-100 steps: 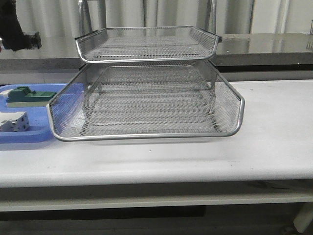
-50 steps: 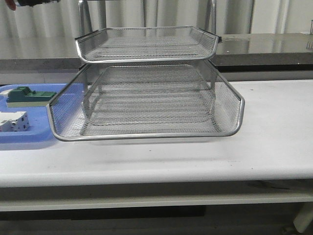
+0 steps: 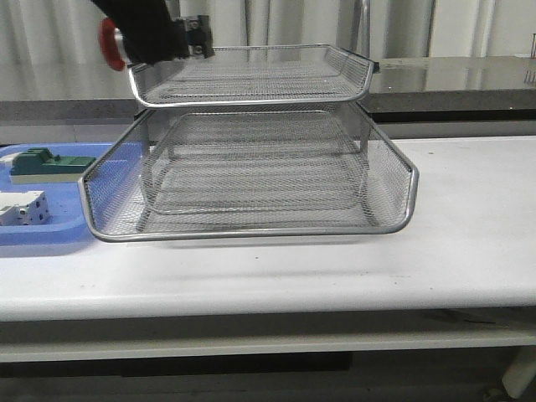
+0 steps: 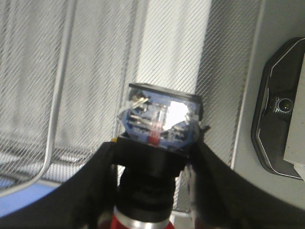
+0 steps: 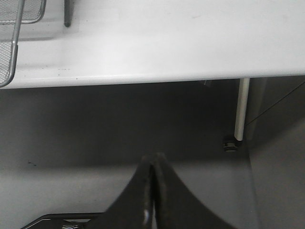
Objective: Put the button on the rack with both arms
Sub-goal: 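Lower the button into the pulled-out mesh tray and open the left gripper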
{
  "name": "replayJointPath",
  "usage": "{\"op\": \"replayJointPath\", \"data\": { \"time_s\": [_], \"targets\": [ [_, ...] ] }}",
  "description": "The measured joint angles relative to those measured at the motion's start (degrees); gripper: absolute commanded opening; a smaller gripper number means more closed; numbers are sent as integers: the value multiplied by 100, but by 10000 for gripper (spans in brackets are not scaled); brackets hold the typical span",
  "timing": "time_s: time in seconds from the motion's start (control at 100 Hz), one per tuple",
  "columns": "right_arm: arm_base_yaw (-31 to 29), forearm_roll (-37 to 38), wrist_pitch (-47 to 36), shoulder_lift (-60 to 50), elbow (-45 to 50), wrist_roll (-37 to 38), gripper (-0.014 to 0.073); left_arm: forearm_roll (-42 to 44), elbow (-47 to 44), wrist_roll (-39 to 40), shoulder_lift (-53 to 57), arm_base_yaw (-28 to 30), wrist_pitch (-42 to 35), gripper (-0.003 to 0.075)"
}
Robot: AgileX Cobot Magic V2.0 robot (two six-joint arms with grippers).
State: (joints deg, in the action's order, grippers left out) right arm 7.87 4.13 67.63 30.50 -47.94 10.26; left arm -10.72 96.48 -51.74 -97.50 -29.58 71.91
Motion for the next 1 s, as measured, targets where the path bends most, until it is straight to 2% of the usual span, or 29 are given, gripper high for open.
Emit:
{"op": "replayJointPath", "data": {
  "time_s": [0.26,0.58,0.65,0.74,0.91,1.0],
  "targets": [
    [0,0,0,0,0,0,-66,0,0,13,-651,-438,-327,-20],
    [0,0,0,0,0,0,-66,0,-4,27,-1287,-473,-819,-18],
    [0,0,0,0,0,0,-66,0,-13,27,-1340,-473,-843,6],
    [0,0,0,0,0,0,-66,0,-13,27,-1335,-473,-843,109],
    [0,0,0,0,0,0,-66,-10,-13,27,-1335,-473,-833,429],
    [0,0,0,0,0,0,-66,-10,-13,27,-1335,-473,-807,517]
  ]
}}
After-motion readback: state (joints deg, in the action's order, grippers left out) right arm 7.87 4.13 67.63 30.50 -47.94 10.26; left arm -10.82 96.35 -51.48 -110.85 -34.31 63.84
